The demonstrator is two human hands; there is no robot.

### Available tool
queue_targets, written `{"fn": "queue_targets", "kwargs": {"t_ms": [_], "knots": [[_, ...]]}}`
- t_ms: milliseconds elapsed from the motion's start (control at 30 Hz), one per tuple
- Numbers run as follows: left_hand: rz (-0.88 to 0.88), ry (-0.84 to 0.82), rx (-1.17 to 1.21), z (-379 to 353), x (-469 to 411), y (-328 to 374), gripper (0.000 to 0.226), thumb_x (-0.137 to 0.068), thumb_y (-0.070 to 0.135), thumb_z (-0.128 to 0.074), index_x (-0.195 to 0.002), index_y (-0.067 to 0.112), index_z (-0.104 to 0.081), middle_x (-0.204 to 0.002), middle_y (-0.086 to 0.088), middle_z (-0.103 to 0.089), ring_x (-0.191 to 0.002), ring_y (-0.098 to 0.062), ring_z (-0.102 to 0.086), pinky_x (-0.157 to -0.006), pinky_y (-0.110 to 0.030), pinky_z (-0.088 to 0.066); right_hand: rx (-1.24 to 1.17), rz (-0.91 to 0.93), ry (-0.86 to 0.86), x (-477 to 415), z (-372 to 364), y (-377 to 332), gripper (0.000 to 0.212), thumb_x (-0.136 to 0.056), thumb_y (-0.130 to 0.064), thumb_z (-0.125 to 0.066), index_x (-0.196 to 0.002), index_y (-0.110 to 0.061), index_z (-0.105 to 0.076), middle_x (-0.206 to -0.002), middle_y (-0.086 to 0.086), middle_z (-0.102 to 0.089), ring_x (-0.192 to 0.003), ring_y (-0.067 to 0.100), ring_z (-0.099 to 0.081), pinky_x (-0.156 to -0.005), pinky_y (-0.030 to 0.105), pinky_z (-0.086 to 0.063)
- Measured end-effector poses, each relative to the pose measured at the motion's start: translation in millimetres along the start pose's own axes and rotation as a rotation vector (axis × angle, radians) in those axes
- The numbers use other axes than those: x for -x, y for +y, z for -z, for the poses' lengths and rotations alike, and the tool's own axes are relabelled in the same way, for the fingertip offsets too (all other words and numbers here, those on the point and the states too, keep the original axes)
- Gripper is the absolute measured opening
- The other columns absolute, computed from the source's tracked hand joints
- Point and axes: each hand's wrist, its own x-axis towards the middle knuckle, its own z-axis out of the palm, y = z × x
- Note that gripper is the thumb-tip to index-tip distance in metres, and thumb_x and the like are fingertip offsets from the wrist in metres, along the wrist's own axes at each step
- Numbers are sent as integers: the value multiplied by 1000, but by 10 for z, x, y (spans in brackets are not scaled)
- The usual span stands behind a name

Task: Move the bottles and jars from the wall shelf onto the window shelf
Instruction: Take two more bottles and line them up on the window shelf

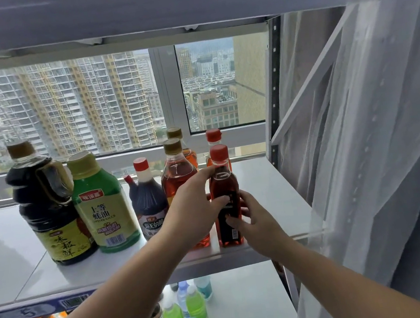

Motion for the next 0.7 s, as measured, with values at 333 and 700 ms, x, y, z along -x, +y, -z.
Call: {"fn": "queue_targets", "kwargs": {"t_ms": [333, 700], "knots": [[15, -3, -75, 126, 214, -147, 38, -94, 29, -73, -131, 24, -66, -106, 12, -71, -83, 0, -66, -78, -18, -56, 65, -13, -7, -160, 13, 38, 47, -102, -14, -64, -134, -41, -44, -121, -18, -66, -117, 4, -63, -82, 15, -54], [94, -230, -113, 23, 527, -367, 16, -92, 38, -72, -107, 32, -73, -94, 18, -72, -87, 2, -67, -86, -27, -60, 233, -84, 54, 3, 111, 77, 59, -97, -35, -70, -148, -16, -46, -135, -2, -59, -122, 16, -58, -103, 32, -51]]}}
